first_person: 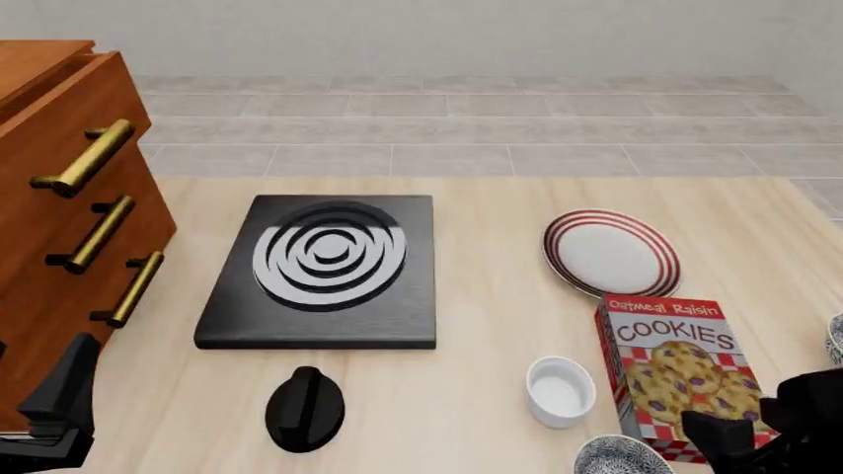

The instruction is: Pick the akita bowl next to the ramekin and place it on the plate.

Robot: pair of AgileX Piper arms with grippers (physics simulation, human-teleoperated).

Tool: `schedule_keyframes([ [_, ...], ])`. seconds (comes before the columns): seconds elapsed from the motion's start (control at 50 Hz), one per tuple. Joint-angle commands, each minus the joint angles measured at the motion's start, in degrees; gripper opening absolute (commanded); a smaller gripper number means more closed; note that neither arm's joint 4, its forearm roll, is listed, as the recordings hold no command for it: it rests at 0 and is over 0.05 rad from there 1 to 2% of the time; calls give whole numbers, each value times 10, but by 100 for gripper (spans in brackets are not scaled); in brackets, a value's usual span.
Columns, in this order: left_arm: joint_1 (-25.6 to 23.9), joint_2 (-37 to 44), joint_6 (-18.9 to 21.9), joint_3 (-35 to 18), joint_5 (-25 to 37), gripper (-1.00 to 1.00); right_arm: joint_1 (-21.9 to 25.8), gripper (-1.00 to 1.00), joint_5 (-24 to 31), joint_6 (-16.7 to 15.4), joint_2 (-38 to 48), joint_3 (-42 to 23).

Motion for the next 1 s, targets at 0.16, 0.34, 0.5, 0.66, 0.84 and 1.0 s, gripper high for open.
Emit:
schedule_keyframes([
  [0.16, 0, 0, 0, 0, 0, 100, -12, 100, 1, 16, -14, 36],
  [0.34, 0, 0, 0, 0, 0, 100, -10, 100, 2, 22, -21, 49],
  [0.5, 0, 0, 0, 0, 0, 100, -1, 100, -2, 33, -24, 64],
  [0.66, 0, 0, 0, 0, 0, 100, 1, 100, -1, 36, -28, 72],
  [0.84, 0, 0, 0, 0, 0, 100, 6, 100, -21, 46, -20, 89],
  [1.0, 0, 0, 0, 0, 0, 100, 14, 100, -59, 57, 7, 100],
])
